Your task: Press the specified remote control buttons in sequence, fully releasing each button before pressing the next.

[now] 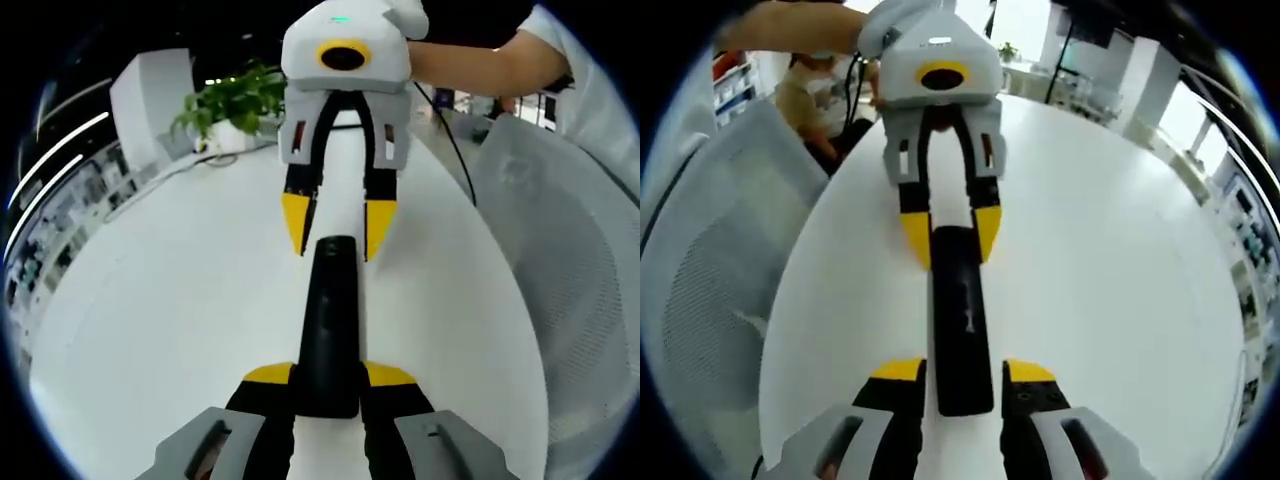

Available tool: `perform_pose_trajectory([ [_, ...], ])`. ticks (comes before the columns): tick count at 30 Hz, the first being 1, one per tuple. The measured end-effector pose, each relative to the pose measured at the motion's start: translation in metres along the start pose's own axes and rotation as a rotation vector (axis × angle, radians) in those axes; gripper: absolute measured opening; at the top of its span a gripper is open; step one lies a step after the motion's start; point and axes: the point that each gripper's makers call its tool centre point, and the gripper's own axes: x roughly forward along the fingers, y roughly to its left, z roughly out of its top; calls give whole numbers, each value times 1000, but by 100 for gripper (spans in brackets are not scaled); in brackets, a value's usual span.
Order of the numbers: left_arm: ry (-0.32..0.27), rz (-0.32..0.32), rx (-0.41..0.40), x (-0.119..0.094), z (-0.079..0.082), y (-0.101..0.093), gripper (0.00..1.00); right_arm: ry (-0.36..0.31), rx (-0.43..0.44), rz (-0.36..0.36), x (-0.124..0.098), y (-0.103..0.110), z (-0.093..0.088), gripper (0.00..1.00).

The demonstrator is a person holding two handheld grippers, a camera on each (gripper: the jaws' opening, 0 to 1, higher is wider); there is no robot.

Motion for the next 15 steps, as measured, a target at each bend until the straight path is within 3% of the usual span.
perform_pose_trajectory([
  [15, 1, 3, -4, 0, 0, 0, 24, 15, -1, 10, 3, -1, -11, 25],
])
